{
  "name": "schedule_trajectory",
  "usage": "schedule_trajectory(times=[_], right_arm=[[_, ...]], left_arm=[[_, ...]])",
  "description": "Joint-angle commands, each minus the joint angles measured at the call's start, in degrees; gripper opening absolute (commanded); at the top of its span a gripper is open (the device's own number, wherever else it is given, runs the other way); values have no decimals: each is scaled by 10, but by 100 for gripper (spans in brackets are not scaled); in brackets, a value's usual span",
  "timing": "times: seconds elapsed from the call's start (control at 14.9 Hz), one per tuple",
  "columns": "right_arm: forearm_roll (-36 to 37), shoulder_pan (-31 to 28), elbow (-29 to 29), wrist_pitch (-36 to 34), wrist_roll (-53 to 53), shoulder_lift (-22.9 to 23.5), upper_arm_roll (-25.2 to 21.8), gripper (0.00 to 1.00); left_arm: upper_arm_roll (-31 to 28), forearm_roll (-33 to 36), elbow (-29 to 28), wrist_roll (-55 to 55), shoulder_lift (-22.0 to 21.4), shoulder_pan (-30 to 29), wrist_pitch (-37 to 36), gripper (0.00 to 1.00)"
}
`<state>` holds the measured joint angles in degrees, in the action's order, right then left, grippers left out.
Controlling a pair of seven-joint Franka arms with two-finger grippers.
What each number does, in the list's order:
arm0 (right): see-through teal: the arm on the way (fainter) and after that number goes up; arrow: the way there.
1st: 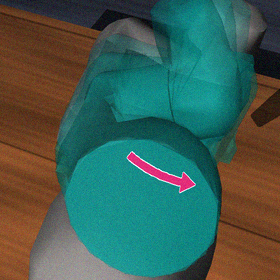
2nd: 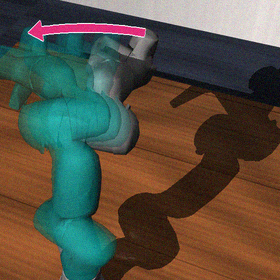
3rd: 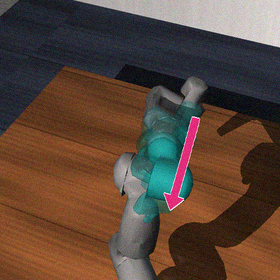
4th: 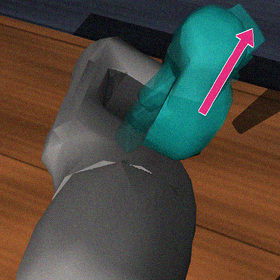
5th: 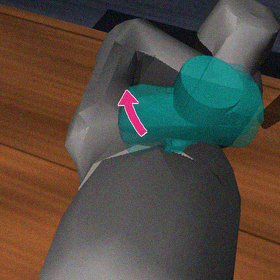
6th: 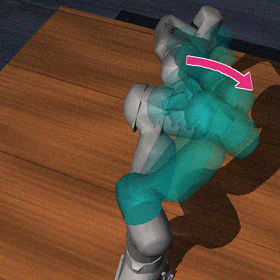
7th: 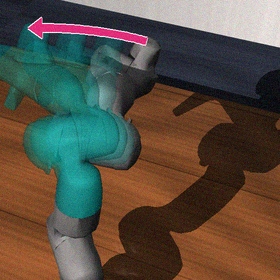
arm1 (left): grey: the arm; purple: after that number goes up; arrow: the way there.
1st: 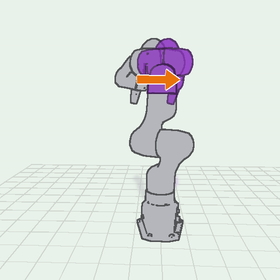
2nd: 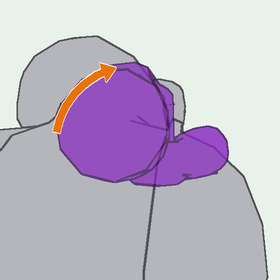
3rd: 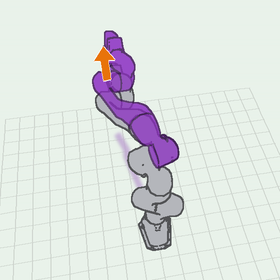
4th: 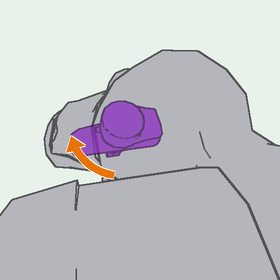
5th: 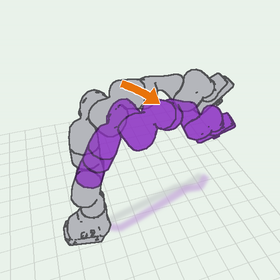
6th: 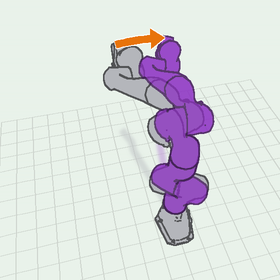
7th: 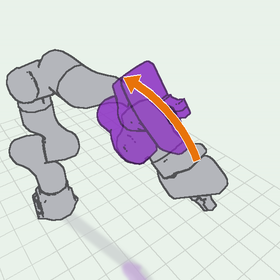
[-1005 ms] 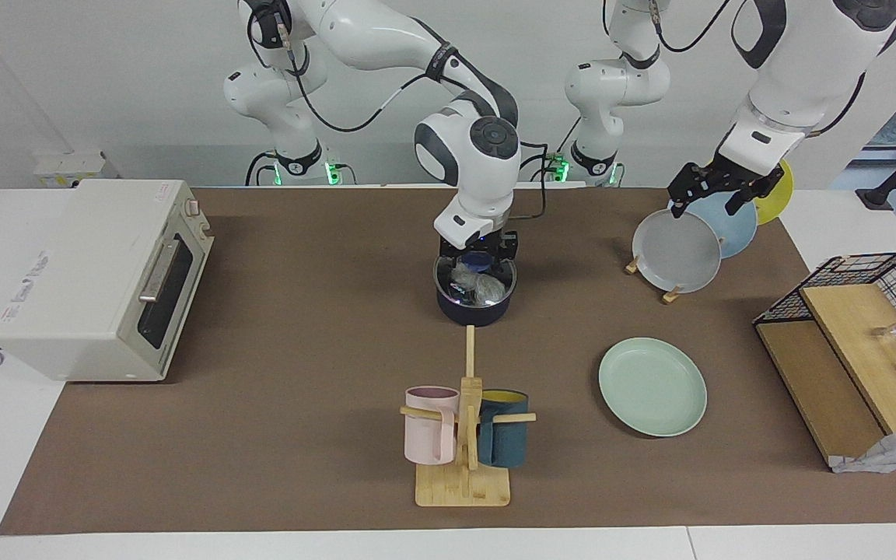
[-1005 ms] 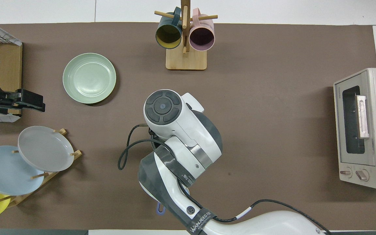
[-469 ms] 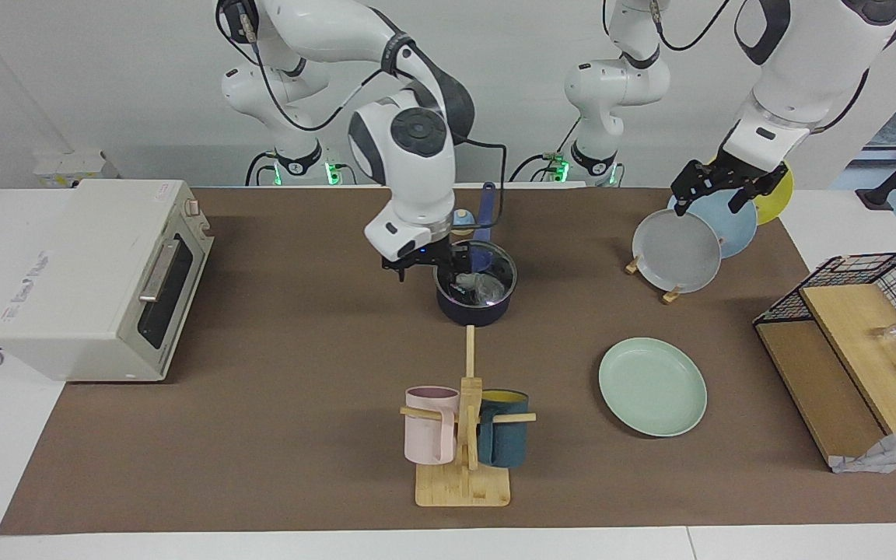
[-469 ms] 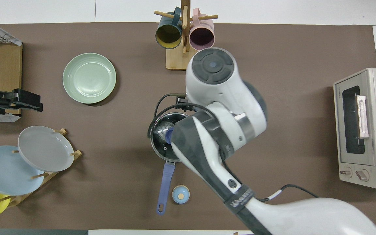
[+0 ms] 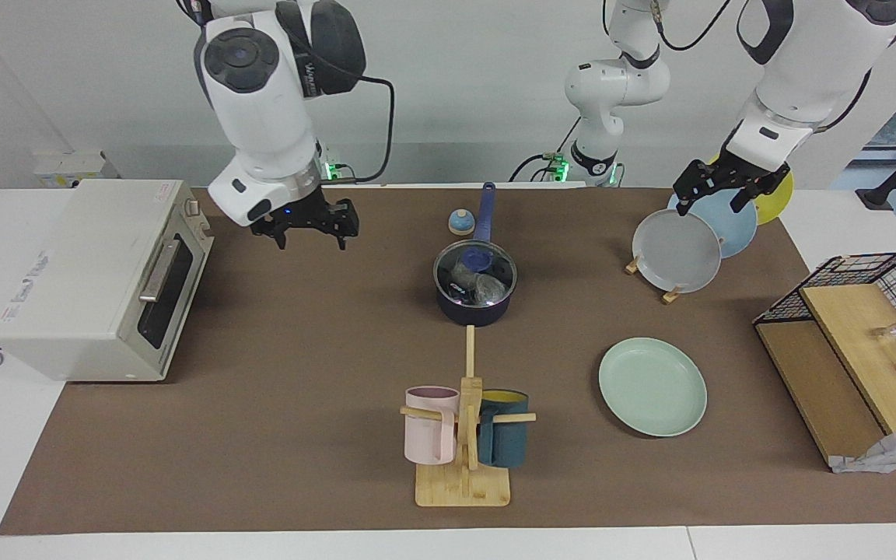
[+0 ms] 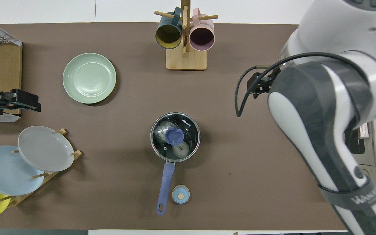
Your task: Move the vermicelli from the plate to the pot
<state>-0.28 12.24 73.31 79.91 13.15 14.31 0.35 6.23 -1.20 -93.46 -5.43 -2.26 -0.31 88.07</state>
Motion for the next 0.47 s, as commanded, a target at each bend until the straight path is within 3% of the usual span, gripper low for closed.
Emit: schedule_trajectory(times=[0.0,0.4], right_arm=[[7,-48,44,-9,-45,-48,8,100],[7,-73,158,4,-99,-114,6,100]], left_arm=[[5,-4,-8,5,-11,-9,-5,100],[5,-4,-8,5,-11,-9,-5,100]])
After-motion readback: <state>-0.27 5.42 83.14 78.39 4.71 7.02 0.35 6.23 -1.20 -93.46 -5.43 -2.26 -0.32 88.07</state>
